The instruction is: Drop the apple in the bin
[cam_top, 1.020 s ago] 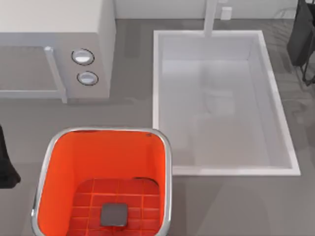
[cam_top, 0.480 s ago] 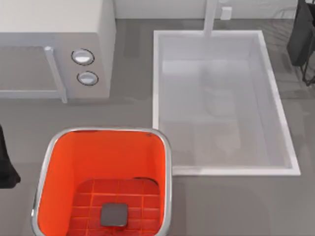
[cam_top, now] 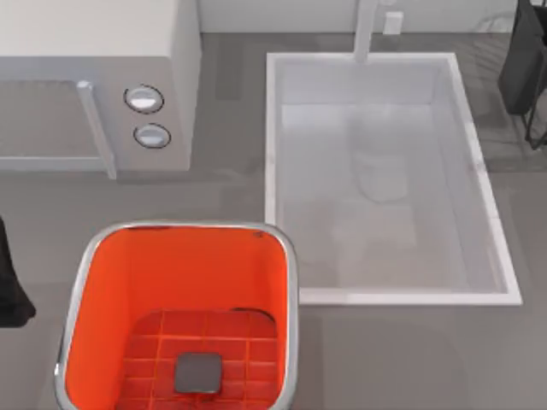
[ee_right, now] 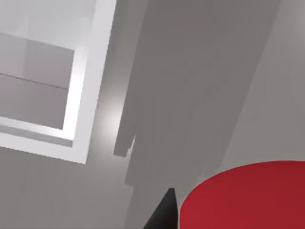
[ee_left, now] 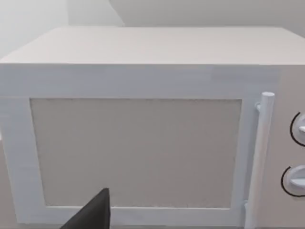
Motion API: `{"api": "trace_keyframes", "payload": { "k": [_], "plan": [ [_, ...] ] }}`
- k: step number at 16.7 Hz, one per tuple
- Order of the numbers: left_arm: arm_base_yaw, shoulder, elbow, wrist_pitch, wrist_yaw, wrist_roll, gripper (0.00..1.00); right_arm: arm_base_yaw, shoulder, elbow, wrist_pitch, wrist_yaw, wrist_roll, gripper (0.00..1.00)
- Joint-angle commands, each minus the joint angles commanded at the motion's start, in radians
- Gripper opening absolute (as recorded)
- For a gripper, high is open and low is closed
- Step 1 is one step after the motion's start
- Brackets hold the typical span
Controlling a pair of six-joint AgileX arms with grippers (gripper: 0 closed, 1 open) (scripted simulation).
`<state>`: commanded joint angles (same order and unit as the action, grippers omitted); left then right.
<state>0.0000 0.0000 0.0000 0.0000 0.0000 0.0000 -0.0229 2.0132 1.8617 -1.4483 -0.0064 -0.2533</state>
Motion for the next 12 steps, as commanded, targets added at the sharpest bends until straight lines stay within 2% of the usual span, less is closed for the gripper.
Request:
{"api": "trace_keyframes", "payload": {
  "k": [3,9,12],
  "plan": [
    [0.0,0.0,0.0,0.0,0.0,0.0,1.0,0.188,0.116,0.191,-0.093,-0.008,-0.035,0.0],
    [0.0,0.0,0.0,0.0,0.0,0.0,1.0,0.713,0.384,0.681,-0.311,-0.034,-0.119,0.0],
    [0.0,0.0,0.0,0.0,0.0,0.0,1.0,0.933,0.489,0.883,-0.397,-0.042,-0.154,0.0]
  ]
}}
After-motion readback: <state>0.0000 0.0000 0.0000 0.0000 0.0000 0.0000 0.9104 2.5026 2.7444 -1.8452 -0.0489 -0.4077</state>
